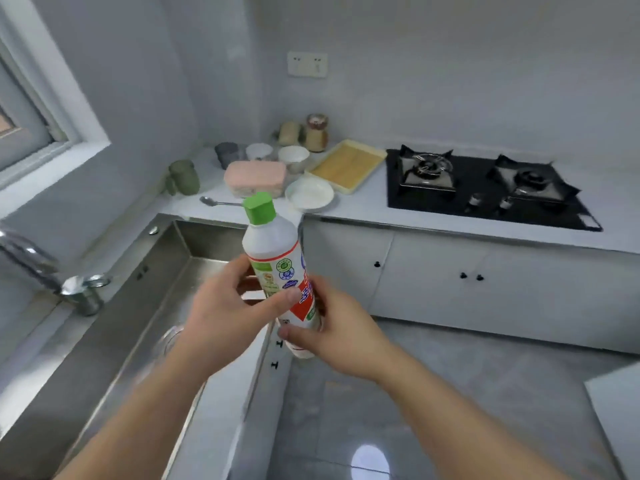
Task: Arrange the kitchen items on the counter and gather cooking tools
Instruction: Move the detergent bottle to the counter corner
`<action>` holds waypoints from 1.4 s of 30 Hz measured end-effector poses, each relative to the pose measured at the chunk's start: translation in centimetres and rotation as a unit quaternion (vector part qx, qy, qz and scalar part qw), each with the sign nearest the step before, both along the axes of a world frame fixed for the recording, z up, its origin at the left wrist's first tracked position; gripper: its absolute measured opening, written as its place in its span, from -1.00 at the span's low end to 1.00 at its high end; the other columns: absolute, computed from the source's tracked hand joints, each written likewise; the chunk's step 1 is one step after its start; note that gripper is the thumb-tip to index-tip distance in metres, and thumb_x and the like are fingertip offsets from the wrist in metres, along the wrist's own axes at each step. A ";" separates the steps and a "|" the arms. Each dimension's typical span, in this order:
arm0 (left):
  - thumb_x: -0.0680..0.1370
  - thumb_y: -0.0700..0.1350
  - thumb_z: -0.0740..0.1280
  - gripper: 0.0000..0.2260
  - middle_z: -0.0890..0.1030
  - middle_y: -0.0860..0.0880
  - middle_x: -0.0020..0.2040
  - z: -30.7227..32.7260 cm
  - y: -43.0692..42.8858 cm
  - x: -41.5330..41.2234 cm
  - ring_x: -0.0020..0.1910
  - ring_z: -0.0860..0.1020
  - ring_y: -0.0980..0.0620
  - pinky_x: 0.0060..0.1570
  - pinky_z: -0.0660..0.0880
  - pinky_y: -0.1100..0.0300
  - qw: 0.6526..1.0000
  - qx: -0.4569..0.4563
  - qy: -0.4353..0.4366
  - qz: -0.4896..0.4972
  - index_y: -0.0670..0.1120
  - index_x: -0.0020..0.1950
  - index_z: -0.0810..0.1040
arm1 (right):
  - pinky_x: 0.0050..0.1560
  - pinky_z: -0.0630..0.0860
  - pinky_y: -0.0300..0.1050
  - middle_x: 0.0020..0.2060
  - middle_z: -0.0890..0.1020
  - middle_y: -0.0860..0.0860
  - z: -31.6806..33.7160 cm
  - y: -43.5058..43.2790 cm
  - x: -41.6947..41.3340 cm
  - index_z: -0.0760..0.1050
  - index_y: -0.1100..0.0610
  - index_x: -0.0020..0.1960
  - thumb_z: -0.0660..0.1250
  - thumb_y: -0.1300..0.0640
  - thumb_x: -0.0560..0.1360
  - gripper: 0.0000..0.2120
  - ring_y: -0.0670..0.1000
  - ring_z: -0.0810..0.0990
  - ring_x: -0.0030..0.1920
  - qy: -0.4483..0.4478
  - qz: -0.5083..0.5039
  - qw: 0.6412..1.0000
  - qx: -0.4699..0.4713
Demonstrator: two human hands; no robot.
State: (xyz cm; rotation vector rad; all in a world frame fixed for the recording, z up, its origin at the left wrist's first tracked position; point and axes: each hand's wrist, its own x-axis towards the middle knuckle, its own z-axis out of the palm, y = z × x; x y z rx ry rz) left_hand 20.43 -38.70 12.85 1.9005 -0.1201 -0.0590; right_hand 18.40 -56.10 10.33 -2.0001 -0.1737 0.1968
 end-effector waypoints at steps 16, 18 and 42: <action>0.39 -0.01 0.57 -0.64 0.70 0.20 0.01 1.4 -42.3 -3.8 0.04 0.64 0.21 0.05 0.59 0.15 0.970 -0.012 -0.029 -0.243 0.12 0.14 0.59 | 0.00 0.42 -0.41 0.09 0.54 -0.23 2.1 -38.2 -11.4 0.43 -0.28 0.28 0.48 -0.10 0.43 -0.53 -0.28 0.51 0.08 -0.095 -0.315 0.943 -0.049; 0.40 -0.04 0.58 -0.62 0.70 0.19 0.04 1.4 -45.9 -3.4 0.07 0.65 0.19 0.09 0.59 0.11 0.961 -0.018 -0.022 -0.275 0.10 0.17 0.58 | -0.03 0.42 -0.43 0.09 0.53 -0.25 1.9 -41.6 -11.7 0.43 -0.26 0.30 0.46 -0.12 0.45 -0.55 -0.29 0.50 0.08 -0.094 -0.331 0.938 -0.052; 0.44 -0.11 0.52 -0.64 0.70 0.06 0.09 -2.4 -95.6 10.3 0.07 0.68 0.03 0.17 0.58 -0.10 0.860 -0.032 0.061 -0.505 -0.02 0.23 0.60 | 0.21 0.54 -0.11 0.21 0.56 -0.14 -2.3 -85.1 -3.4 0.37 -0.17 0.41 0.35 -0.04 0.57 -0.57 -0.15 0.53 0.17 -0.024 -0.553 0.831 -0.048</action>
